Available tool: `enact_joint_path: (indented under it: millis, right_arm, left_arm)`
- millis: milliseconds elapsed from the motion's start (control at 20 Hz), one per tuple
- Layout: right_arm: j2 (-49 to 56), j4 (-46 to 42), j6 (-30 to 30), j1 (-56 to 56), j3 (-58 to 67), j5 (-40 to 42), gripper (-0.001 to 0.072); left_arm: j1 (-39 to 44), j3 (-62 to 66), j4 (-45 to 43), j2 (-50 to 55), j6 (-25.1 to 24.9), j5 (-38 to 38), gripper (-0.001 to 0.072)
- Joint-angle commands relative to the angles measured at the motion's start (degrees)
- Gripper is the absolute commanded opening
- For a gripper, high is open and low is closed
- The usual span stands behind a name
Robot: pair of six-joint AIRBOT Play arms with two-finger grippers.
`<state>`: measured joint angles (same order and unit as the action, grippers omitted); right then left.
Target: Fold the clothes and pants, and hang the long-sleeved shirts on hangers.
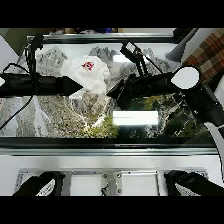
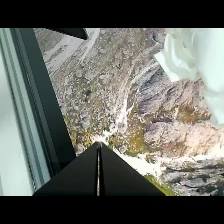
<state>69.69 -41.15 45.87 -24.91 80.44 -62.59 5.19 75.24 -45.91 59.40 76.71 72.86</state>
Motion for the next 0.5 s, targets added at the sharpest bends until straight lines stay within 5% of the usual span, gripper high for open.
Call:
enact_joint_path:
  millis: [0,450]
  right_arm:
    - [0.02,0.02,0.02,-0.04,-0.02,0.0,0.0024]
    - [0.02,0.02,0.02,-0.04,-0.02,-0.02,0.0024]
  left_arm:
    - [0.04,-0.02,-0.02,-0.04,0.02,-0.02,0.0018]
    - [0.04,-0.02,0.81,-0.02,-0.02,-2.97,0.0018]
